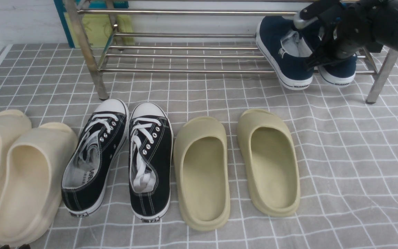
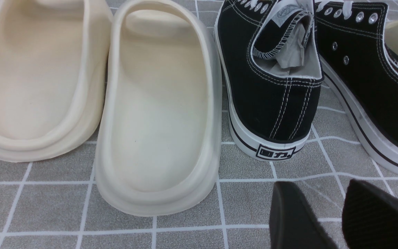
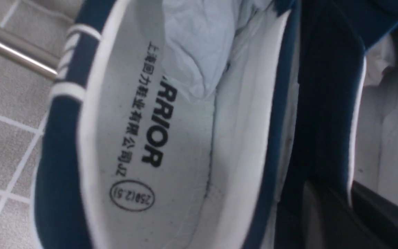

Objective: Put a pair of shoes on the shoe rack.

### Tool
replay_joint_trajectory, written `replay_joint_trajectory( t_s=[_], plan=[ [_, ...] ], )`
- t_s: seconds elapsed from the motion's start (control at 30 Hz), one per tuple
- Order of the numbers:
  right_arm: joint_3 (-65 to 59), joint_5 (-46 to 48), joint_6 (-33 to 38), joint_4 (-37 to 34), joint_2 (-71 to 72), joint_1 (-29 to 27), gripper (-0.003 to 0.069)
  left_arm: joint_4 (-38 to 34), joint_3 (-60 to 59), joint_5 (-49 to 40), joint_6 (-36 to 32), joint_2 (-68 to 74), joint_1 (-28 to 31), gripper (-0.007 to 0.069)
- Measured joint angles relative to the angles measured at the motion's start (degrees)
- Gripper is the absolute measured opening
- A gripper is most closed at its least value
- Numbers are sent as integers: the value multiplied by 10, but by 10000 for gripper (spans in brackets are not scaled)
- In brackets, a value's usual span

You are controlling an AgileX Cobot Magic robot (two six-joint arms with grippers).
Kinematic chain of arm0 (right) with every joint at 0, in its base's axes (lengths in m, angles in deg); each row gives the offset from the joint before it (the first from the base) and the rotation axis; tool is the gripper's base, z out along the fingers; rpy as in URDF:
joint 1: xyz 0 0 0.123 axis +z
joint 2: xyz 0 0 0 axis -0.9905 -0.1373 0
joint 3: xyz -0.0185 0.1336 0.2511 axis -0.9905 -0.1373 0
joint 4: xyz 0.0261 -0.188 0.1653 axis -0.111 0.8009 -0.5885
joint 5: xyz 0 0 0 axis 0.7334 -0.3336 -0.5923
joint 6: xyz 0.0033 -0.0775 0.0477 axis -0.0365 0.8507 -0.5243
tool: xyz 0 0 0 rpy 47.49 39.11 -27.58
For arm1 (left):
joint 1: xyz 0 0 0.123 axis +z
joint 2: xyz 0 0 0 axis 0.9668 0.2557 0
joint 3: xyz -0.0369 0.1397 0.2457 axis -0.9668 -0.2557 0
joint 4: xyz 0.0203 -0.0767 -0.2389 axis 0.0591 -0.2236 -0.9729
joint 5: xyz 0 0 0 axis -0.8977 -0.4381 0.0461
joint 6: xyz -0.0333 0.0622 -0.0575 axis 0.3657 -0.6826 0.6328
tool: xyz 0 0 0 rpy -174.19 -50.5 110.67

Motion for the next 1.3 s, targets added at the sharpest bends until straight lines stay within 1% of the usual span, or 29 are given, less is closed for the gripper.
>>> replay_joint_trajectory(
  t_s=[0.1, 0.2, 0.23, 0.3, 0.33, 0.37, 0.47, 0.53, 0.57, 0.63, 0.7, 0.73, 0.77, 0.8, 0.83, 0.93, 0.97, 1.0, 1.03, 1.07, 1.1, 1.13, 1.17, 1.2, 1.23, 1.3],
  plan=[
    [0, -5, -8, -10, 0, -2, 84, 0, 0, 0, 0, 0, 0, 239],
    [2, -16, -31, -14, 2, -5, 208, 0, 0, 0, 0, 0, 0, 239],
    [2, -16, -33, -15, 2, -5, 208, 0, 0, 0, 0, 0, 0, 239],
    [3, -1, -48, -31, 11, -5, 328, 0, 0, 0, 0, 0, 0, 239],
    [3, 9, -48, -42, 16, -5, 356, 0, 0, 0, 0, 0, 0, 239],
    [3, 9, -48, -42, 17, -5, 363, 0, 0, 0, 0, 0, 0, 239],
    [-2, 37, -50, -84, 52, -5, 464, 0, 0, 0, 0, 0, 0, 239],
    [-7, 38, -50, -96, 68, -5, 484, 0, 0, 0, 0, 0, 0, 239],
    [-22, 39, -50, -113, 100, -4, 505, 0, 0, 0, 0, 0, 0, 239],
    [-50, 35, -52, -127, 151, -1, 509, 0, 0, 0, 0, 0, 0, 239],
    [-83, 20, -59, -133, 212, 4, 489, 0, 0, 0, 0, 0, 0, 239],
    [-87, 16, -60, -134, 218, 5, 482, 0, 0, 0, 0, 0, 0, 239],
    [-127, -9, -74, -135, 279, 10, 428, 0, 0, 0, 0, 0, 0, 239],
    [-127, -12, -74, -135, 286, 11, 420, 0, 0, 0, 0, 0, 0, 239],
    [-168, -41, -79, -135, 352, 13, 347, 0, 0, 0, 0, 0, 0, 239],
    [-248, -104, -82, -135, 462, 13, 171, 0, 0, 0, 0, 0, 0, 239],
    [-275, -128, -82, -134, 495, 13, 132, 0, 0, 0, 0, 0, 0, 239],
    [-312, -170, -83, -132, 535, 13, 61, 0, 0, 0, 0, 0, 0, 239],
    [-351, -211, -84, -131, 575, 13, 20, 0, 0, 0, 0, 0, 0, 239],
    [-393, -246, -84, -130, 614, 13, 4, 0, 0, 0, 0, 0, 0, 239],
    [-401, -256, -84, -130, 621, 13, 0, 0, 0, 0, 0, 0, 0, 239],
    [-435, -305, -84, -130, 652, 13, -2, 0, 0, 0, 0, 0, 0, 239],
    [-503, -373, -84, -126, 703, 13, -2, 0, 0, 0, 0, 0, 0, 239],
    [-551, -422, -84, -126, 752, 13, 1, 0, 0, 0, 0, 0, 0, 239],
    [-589, -449, -84, -126, 785, 13, 3, 0, 0, 0, 0, 0, 0, 239],
    [-652, -471, -84, -127, 842, 13, 5, 0, 0, 0, 0, 0, 0, 239]
  ],
)
